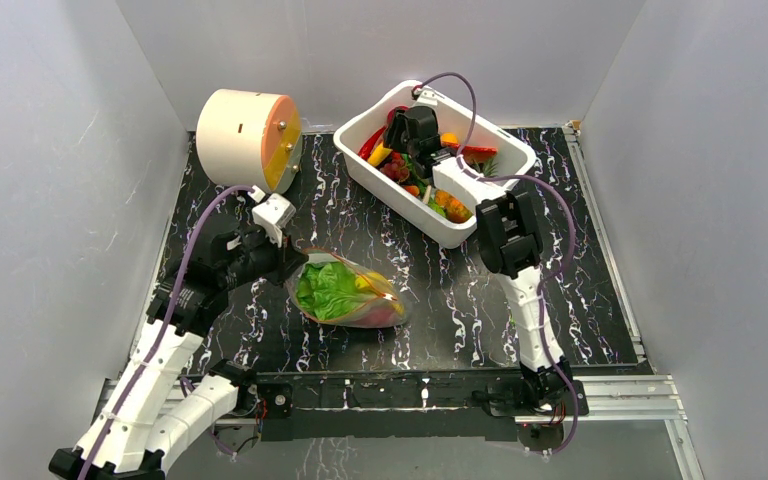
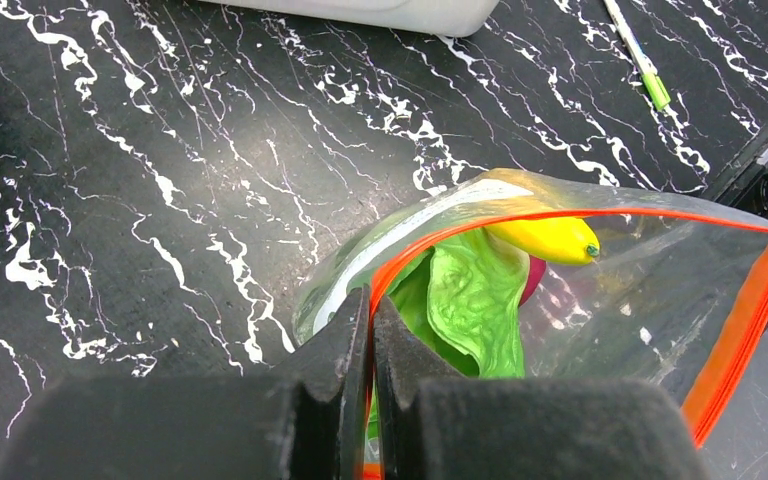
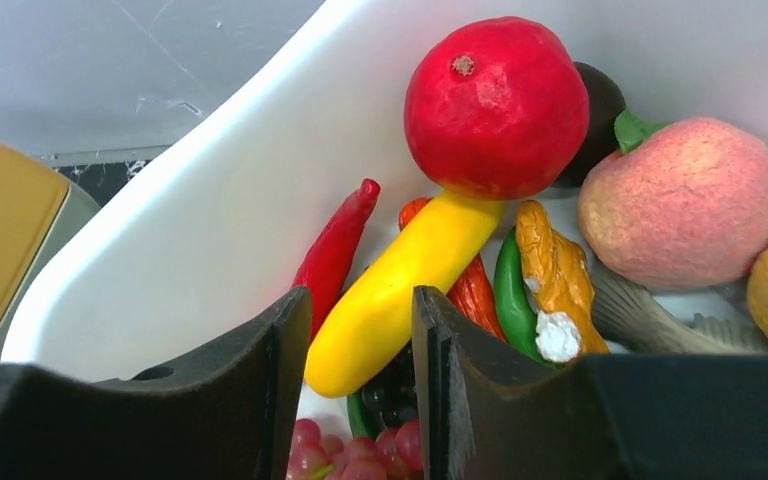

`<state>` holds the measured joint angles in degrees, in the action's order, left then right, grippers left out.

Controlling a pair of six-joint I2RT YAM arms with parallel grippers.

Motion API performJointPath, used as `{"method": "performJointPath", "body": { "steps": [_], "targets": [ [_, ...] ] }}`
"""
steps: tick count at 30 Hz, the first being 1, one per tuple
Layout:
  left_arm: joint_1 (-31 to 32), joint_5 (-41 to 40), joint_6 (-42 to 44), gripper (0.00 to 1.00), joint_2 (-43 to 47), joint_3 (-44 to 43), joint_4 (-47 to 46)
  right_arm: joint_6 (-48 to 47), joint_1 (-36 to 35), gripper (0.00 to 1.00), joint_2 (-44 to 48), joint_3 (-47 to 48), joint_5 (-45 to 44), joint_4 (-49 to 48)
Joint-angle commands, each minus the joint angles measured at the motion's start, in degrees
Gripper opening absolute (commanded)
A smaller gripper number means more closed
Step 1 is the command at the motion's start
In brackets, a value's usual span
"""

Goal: Place the food in the zip-top bag and seal the zipper
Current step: Pick up the fake vegetable from the bin.

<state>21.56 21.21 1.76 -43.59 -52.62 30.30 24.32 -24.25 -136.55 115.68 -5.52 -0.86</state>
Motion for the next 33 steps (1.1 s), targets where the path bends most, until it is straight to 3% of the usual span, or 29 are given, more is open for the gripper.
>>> {"method": "performJointPath", "body": {
  "steps": [1, 9, 16, 23, 29, 33],
  "targets": [
    [0.0, 1.3, -1.1, 0.0, -0.4, -0.6, -3.3, 7.0, 0.1, 0.4, -2.8, 5.1, -1.4, -9.7],
    [0.0, 1.0, -0.3, 0.0, -0.2, 0.6, -3.3, 12.6, 0.2, 0.4, -8.3, 7.7, -2.2, -17.3],
    [0.0, 0.1, 1.3, 0.0, -0.3, -0.2, -2.2, 15.5, 0.2, 0.4, -11.8, 10.5, -7.9, -17.0],
    [0.0, -0.7, 2.2, 0.0, -0.4, -0.2, -1.9, 17.7, 0.2, 0.38, -17.0, 12.8, -5.8, -21.7],
    [0.0, -0.4, 2.2, 0.0, -0.6, 0.1, -2.4, 17.9, 0.2, 0.31, -19.0, 12.6, -4.3, -26.8],
    [0.0, -0.4, 2.3, 0.0, -1.1, -0.1, -2.5, 16.1, 0.2, 0.2, -20.0, 13.5, -2.8, -29.1]
  ]
}}
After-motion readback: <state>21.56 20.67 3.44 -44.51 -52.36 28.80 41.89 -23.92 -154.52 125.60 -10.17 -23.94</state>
